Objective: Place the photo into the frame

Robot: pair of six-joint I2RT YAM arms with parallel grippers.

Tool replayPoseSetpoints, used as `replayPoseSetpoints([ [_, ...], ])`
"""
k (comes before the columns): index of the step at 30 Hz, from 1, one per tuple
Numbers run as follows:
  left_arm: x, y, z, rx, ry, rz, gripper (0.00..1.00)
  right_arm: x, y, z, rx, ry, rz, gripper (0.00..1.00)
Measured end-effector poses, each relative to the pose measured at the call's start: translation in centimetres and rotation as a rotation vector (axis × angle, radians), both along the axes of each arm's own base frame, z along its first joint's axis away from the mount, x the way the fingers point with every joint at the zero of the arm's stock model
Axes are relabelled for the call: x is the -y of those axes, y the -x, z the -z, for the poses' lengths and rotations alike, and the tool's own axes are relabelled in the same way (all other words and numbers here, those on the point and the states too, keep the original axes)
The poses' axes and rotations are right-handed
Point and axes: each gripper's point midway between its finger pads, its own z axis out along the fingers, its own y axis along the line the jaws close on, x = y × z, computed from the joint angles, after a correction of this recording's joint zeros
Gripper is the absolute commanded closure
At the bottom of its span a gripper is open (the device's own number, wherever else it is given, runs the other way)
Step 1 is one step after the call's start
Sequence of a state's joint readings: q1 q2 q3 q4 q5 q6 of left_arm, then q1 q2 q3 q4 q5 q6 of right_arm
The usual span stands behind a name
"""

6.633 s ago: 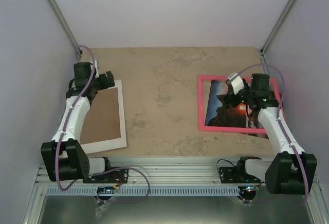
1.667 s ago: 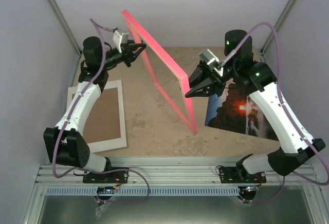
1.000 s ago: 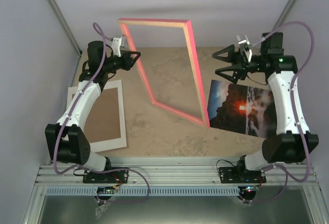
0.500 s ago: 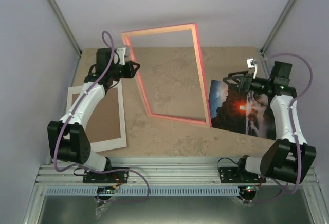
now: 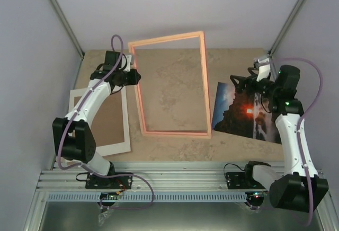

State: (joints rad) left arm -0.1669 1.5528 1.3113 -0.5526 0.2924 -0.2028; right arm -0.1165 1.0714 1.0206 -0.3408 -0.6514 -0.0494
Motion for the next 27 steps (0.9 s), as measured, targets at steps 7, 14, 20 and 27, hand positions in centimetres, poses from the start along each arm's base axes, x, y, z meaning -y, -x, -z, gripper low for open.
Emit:
replayPoseSetpoints([
  [7, -0.2, -0.6, 5.8, -0.164, -0.089, -0.019, 1.00, 0.6, -3.2, 4.6, -0.181, -0.022, 0.033, 0.04],
  [14, -0.9, -1.1, 13.5, -0.360, -0.178, -0.055, 1.00, 1.0, -3.2, 10.3, -0.338, -0.013, 0.114, 0.06],
  [20, -1.9, -2.0, 16.4, -0.420, -0.238, -0.113, 1.00, -0.8, -2.8, 13.0, -0.392, 0.035, 0.090, 0.12],
  [27, -1.5, -3.1, 18.4, -0.464, -0.230, -0.151, 0.95, -0.1, -3.9, 16.8, -0.476, 0.070, 0.130, 0.13],
])
